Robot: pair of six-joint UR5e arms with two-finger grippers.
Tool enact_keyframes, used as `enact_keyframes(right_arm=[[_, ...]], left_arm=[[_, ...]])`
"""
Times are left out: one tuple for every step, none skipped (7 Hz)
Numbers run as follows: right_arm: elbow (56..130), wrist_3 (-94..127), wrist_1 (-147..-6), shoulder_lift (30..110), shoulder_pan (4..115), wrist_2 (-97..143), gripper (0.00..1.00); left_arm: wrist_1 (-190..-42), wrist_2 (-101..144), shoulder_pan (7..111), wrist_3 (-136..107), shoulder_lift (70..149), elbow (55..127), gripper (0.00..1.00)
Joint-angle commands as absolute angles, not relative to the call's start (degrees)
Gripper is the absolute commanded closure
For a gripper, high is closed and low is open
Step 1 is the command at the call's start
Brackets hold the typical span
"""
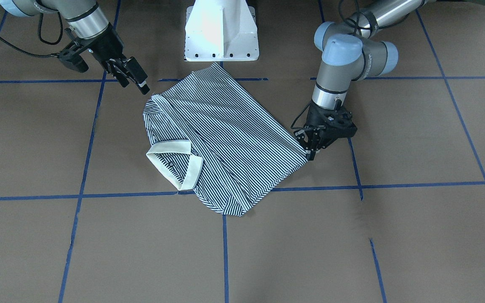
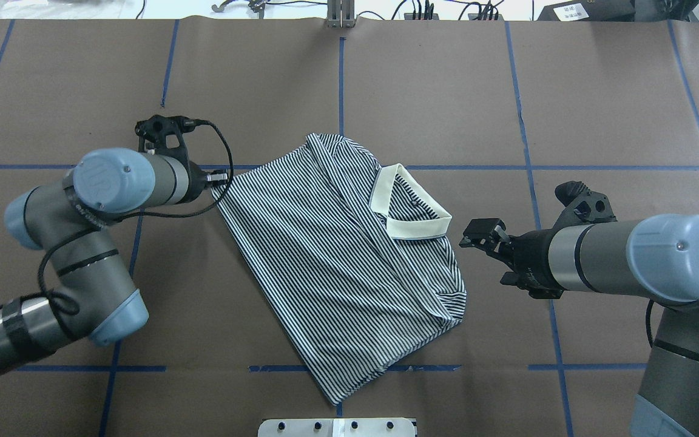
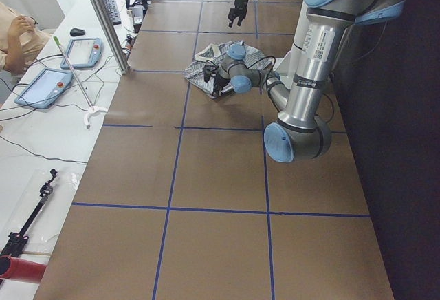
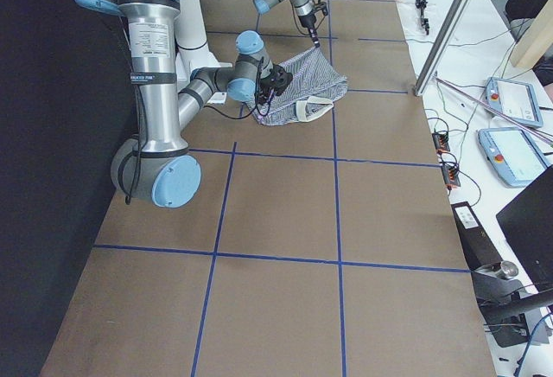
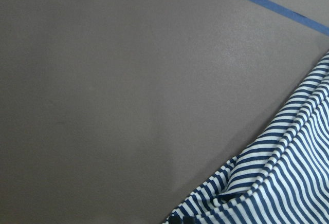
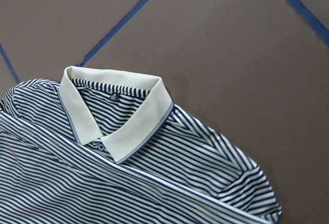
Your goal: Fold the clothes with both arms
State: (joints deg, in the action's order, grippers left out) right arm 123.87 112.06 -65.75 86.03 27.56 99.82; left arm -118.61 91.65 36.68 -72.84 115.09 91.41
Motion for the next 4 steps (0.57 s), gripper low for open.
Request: enact_keyframes(right_arm=[[124.01,112.06,-65.74,85.87,28.38,100.02,0.0],[124.1,112.06,-65.74,85.87,29.0,100.11,0.0],[124.1,112.06,-65.74,85.87,29.18,100.11,0.0],[124.1,112.06,-65.74,85.87,29.44,100.02,0.0]], left_arm=[[-128.72,91.76,43.13,-70.41,126.24,72.24,1.0],[-129.8,91.67,43.94,-69.97,130.56,66.76,1.0],[-131.12,91.58,43.95,-70.05,133.22,63.06,1.0],[-131.83,91.5,44.29,-70.05,134.81,60.32,1.0]])
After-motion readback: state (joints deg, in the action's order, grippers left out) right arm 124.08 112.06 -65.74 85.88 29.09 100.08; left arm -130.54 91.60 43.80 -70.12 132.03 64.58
